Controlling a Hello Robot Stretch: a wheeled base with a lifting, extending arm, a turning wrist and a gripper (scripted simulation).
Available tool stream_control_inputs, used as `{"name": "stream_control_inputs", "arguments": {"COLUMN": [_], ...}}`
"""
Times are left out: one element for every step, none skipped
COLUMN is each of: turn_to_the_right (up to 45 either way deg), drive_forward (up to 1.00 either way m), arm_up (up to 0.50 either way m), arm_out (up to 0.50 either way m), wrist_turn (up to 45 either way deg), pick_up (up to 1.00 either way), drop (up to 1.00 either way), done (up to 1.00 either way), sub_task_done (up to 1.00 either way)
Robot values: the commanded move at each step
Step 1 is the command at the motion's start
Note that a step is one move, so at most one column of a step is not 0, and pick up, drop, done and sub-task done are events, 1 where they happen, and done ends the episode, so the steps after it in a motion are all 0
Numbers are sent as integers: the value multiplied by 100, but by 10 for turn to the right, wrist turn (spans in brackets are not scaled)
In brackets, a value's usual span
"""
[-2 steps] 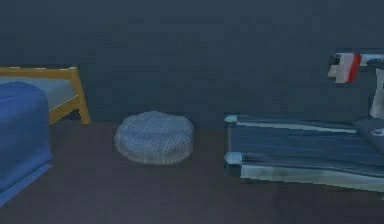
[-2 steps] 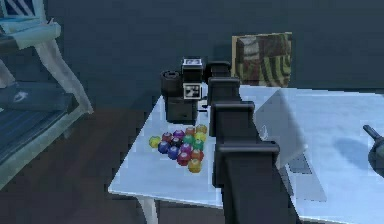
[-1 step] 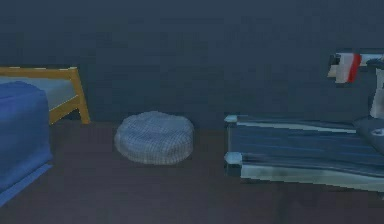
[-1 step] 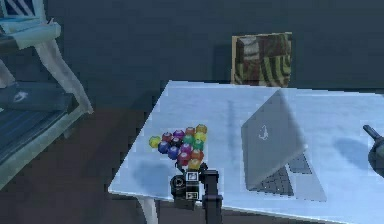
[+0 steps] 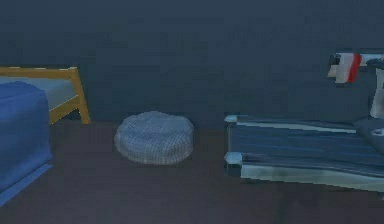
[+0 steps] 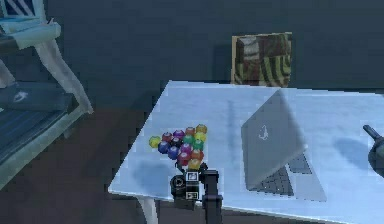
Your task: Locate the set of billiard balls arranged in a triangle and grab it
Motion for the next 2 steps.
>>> {"name": "stream_control_inputs", "arguments": {"turn_to_the_right": [0, 0], "drive_forward": [0, 0], "arm_up": [10, 0], "arm_out": [0, 0], "wrist_turn": [0, 0], "pick_up": [0, 0], "drop": [0, 0], "done": [0, 100], "sub_task_done": [0, 0]}}
